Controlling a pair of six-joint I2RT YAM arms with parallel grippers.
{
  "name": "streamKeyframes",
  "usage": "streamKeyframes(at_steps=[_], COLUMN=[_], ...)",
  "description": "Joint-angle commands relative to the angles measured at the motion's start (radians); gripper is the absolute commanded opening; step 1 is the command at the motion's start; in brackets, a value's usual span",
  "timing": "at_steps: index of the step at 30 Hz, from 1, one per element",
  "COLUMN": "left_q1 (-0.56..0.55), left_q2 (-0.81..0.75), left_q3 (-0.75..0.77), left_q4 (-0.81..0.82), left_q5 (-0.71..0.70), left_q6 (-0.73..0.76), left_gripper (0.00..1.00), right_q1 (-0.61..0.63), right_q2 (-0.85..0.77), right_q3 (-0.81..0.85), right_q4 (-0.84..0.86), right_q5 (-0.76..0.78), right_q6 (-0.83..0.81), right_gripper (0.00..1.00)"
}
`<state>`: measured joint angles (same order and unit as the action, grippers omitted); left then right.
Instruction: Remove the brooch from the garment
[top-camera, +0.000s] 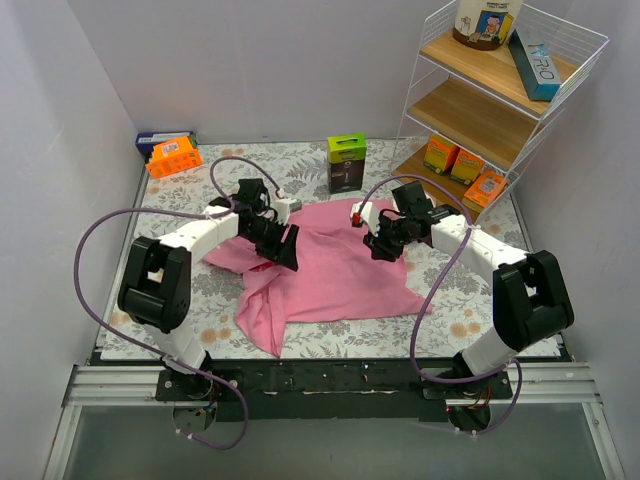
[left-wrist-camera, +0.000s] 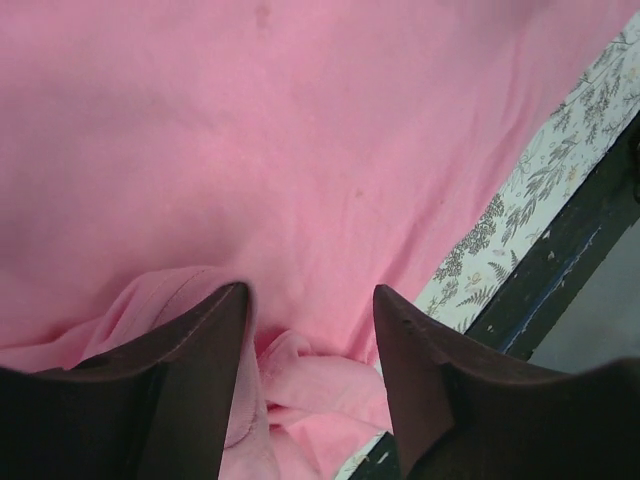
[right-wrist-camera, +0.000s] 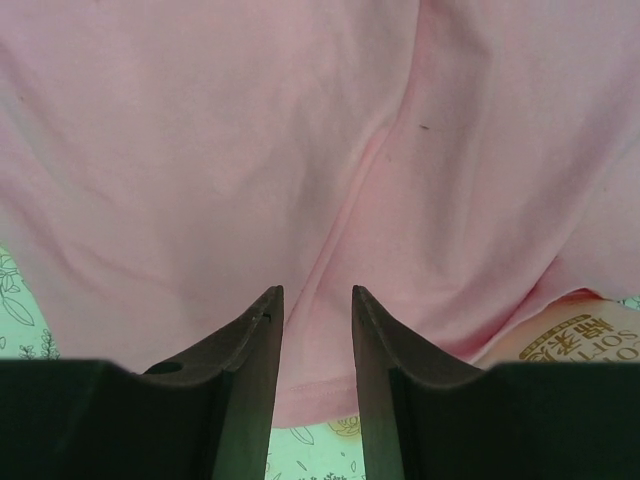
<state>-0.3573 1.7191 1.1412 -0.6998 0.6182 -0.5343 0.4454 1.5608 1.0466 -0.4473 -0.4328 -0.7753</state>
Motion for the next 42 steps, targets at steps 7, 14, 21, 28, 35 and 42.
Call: streamKeyframes(at_steps=[7,14,21,28,35,42], left_q1=[0.027,0.043,0.053,0.152,0.166,0.166], left_q2=[-0.337,-0.331,-0.308,-0.418,-0.559,-0.61], left_q3=[-0.113,-0.19,-0.123,-0.19,-0.358,-0.428], left_q4=[-0.023,0.045,0.053,-0.108,-0.04,0.06], left_q5=[0.083,0.153,0.08,-0.023,-0.101,-0.121], left_q6=[0.195,0.12,0.123,0.26,0.393,0.34], left_gripper=[0.6,0.59,0.55,0.5,0.54,0.54], right_q1=[0.056,0.118,0.121,0.2,0.308,0.386], right_q2=[0.094,0.264,0.275,0.327,0.364,0.369], right_q3=[0.176,0.385,0.408,0.397,0.311,0.213], right_q4=[-0.005,0.09,0.114,0.223,0.479,0.725], right_q5=[-0.122,-0.225,-0.247,-0.319,-0.351,-0.268], right_q6=[0.05,0.264,0.33,0.338,0.398,0.467], right_gripper=[0.41,0.4,0.39,0.4,0.43,0.45])
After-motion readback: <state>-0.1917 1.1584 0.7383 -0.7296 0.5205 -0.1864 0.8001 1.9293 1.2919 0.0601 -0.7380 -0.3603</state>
